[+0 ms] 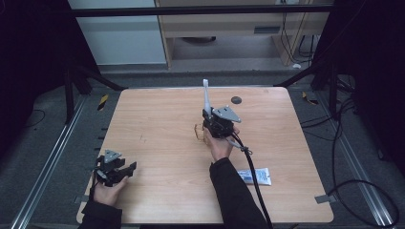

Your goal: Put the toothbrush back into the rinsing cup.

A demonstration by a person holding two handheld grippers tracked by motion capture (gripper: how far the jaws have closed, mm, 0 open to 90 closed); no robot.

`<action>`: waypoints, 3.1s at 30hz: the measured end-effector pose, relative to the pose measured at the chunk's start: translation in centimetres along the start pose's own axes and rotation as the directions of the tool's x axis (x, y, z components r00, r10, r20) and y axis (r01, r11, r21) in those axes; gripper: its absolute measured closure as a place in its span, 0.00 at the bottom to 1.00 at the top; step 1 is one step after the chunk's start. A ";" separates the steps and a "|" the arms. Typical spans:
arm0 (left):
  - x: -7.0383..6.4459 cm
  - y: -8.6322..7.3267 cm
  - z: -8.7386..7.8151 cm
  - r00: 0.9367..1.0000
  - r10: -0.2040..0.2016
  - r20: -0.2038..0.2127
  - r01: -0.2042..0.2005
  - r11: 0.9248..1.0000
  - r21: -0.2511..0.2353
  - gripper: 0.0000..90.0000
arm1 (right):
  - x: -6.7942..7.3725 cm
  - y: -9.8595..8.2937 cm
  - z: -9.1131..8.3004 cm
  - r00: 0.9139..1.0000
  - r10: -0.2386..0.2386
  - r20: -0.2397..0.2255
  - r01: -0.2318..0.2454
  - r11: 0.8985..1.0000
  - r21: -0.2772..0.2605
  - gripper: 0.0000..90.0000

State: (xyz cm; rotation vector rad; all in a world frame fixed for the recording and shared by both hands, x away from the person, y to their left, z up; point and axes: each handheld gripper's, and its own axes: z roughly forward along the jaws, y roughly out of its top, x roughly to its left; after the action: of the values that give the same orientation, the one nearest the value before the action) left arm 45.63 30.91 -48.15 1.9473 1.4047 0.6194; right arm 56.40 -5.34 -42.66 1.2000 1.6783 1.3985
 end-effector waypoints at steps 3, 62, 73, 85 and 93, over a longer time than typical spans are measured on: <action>0.0 0.0 0.0 1.000 0.000 0.000 0.000 1.000 0.000 0.53 | 0.0 -0.1 -0.1 1.000 0.002 -0.003 -0.002 1.000 0.007 0.74; -0.1 0.0 0.0 1.000 0.003 -0.002 -0.003 1.000 0.000 0.53 | 0.5 -1.9 -2.7 0.995 -0.073 -0.069 0.081 0.988 0.131 0.73; -0.1 0.0 0.0 1.000 0.003 -0.003 -0.003 1.000 0.001 0.53 | 0.7 -1.9 -3.3 0.993 -0.073 -0.090 0.084 0.988 0.130 0.67; -0.1 0.0 0.0 1.000 0.003 -0.004 -0.003 1.000 0.001 0.53 | 0.5 -2.1 -3.4 0.994 -0.081 -0.078 0.090 0.988 0.125 0.51; -0.1 0.0 0.0 1.000 0.003 -0.005 -0.003 1.000 0.000 0.53 | 0.4 -1.9 -3.9 0.995 -0.070 -0.071 0.079 0.989 0.122 0.38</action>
State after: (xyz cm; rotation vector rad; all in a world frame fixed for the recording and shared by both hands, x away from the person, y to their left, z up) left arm 45.60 30.81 -48.15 1.9496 1.4052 0.6262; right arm 52.34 -6.56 -43.52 1.1571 1.8615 1.3175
